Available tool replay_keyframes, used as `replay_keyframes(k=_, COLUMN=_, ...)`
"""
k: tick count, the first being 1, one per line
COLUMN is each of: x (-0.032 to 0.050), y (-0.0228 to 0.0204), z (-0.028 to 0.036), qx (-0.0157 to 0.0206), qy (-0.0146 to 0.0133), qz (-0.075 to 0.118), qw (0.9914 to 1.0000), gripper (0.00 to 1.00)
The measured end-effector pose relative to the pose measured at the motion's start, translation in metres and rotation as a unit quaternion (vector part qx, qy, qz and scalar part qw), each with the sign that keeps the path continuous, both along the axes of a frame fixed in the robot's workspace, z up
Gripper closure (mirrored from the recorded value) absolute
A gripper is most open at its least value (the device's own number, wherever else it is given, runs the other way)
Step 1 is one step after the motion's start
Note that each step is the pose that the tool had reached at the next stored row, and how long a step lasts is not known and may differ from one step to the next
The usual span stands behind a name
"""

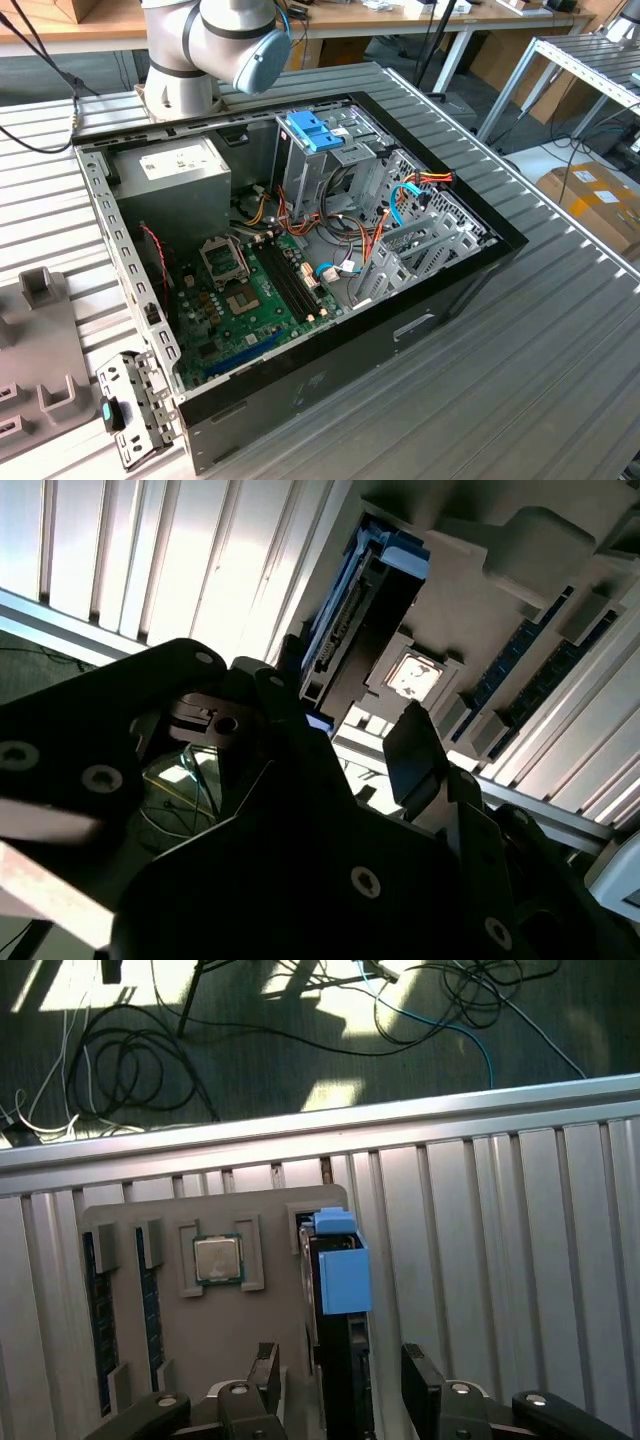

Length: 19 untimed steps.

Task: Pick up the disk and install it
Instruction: 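Pick up the disk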

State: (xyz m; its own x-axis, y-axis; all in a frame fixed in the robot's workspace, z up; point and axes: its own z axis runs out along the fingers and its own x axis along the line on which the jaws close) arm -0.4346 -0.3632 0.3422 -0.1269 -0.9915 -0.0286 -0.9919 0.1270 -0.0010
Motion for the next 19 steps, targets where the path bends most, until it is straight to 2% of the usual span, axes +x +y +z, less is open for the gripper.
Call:
replay_keyframes(k=6, x=0.0, y=0.0, z=-0.0065, qx=0.0, qy=0.0, qz=0.017, qw=0.99986, gripper=0.4)
replay_keyframes(k=12, x=0.0, y=0.0, z=-0.0145, qx=0.0, qy=0.0001, qz=0.026, qw=0.99967, gripper=0.4)
replay_keyframes(k=15, x=-0.0005, y=0.0027, z=-0.0184, qx=0.0, qy=0.0, qz=0.027, qw=0.99962, gripper=0.4)
replay_keyframes(k=19, x=-0.0009, y=0.0035, z=-0.0246, qx=0.0, qy=0.0001, qz=0.029, qw=0.99958, gripper=0.4)
